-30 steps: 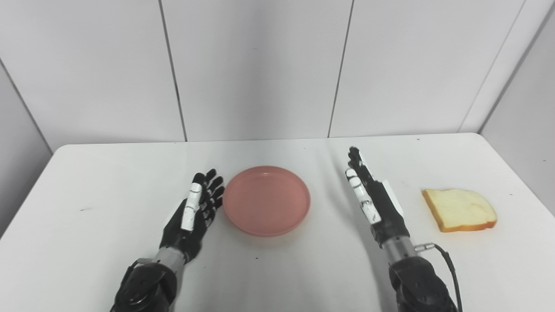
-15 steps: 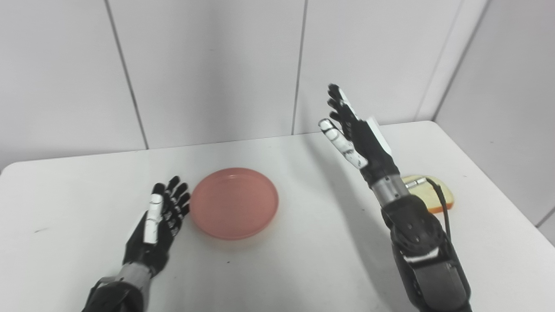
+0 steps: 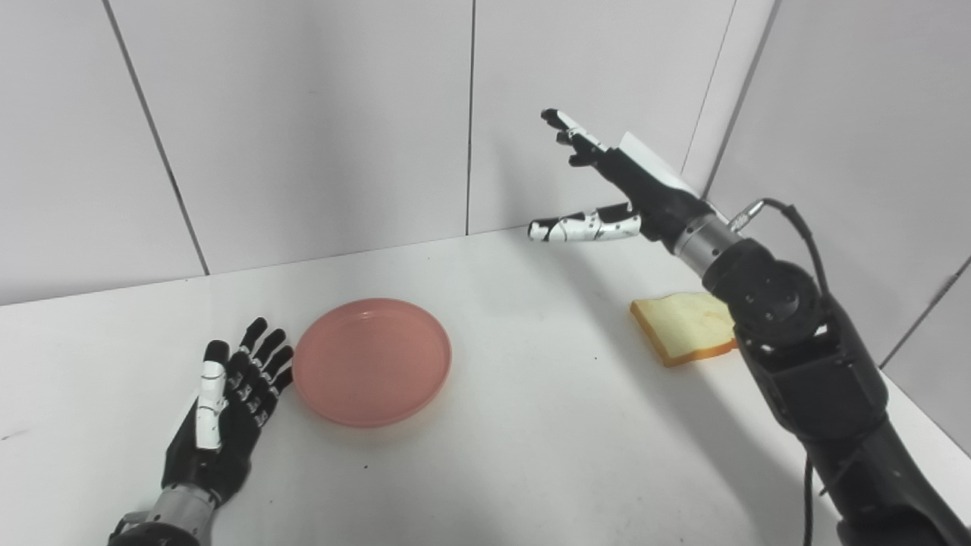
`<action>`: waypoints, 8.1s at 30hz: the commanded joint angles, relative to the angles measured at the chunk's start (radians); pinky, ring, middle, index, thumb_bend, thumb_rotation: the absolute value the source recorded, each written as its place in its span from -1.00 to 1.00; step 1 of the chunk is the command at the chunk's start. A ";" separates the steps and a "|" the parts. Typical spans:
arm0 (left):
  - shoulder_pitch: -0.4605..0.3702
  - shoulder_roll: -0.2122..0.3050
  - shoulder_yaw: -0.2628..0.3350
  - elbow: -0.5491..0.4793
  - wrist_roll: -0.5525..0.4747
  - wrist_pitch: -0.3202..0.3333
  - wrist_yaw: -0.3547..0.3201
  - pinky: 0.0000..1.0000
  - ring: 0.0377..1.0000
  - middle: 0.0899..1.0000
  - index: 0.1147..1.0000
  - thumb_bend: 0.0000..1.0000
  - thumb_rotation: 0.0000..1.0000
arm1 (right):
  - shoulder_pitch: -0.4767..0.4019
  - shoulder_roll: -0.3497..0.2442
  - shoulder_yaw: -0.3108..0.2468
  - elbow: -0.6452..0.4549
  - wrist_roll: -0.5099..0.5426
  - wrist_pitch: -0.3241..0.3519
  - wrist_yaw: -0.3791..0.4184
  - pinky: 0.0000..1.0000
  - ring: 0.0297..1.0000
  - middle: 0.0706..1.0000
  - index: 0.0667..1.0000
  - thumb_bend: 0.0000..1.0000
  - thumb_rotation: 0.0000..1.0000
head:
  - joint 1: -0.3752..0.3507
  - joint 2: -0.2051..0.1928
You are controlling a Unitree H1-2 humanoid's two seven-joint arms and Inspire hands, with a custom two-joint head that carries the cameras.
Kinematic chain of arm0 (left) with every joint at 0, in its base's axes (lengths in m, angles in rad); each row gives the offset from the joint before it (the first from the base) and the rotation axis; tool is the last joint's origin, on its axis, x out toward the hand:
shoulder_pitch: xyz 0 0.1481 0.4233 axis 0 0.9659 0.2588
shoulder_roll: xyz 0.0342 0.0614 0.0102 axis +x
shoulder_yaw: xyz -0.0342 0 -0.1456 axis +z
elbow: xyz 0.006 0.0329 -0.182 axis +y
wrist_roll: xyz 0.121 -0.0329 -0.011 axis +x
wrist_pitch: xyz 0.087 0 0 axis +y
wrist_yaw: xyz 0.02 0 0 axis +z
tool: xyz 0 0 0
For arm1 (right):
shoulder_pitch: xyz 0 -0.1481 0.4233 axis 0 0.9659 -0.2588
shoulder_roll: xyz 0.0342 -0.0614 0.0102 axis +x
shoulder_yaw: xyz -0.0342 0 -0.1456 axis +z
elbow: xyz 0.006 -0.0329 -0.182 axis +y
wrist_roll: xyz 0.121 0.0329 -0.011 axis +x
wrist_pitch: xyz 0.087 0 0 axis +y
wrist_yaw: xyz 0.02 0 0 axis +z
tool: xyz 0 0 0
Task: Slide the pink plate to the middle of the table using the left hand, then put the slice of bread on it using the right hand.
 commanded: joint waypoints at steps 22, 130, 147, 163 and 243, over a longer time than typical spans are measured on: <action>-0.016 0.040 0.048 0.089 -0.077 0.037 -0.052 0.97 0.96 0.97 0.96 0.62 0.90 | -0.121 -0.321 0.120 0.110 -0.217 0.042 0.383 0.77 0.94 0.99 1.00 1.00 -0.42 | -0.057 0.048; 0.011 0.071 0.042 -0.046 -0.070 0.111 -0.034 1.00 1.00 1.00 1.00 0.56 1.00 | -0.039 -0.232 0.264 0.519 -0.471 -0.238 0.215 0.11 0.34 0.43 0.63 0.66 -0.98 | -0.038 0.126; 0.012 0.067 0.041 -0.053 -0.071 0.122 -0.021 1.00 1.00 1.00 1.00 0.57 1.00 | -0.064 -0.160 0.254 0.622 -0.393 -0.322 0.095 -0.10 -0.19 -0.09 -0.07 0.04 -1.00 | -0.029 0.127; 0.019 0.046 0.017 -0.042 -0.027 0.099 0.007 1.00 1.00 1.00 1.00 0.47 1.00 | -0.124 -0.158 0.216 0.339 -0.368 -0.240 0.213 -0.19 -0.24 -0.09 0.03 0.02 -1.00 | 0.075 0.061; -0.054 -0.076 -0.063 0.077 0.120 0.080 0.142 1.00 1.00 0.98 0.99 0.54 1.00 | -0.450 0.392 0.565 0.757 -0.500 -0.427 0.118 -0.06 -0.15 -0.02 -0.12 0.03 -1.00 | 0.376 0.125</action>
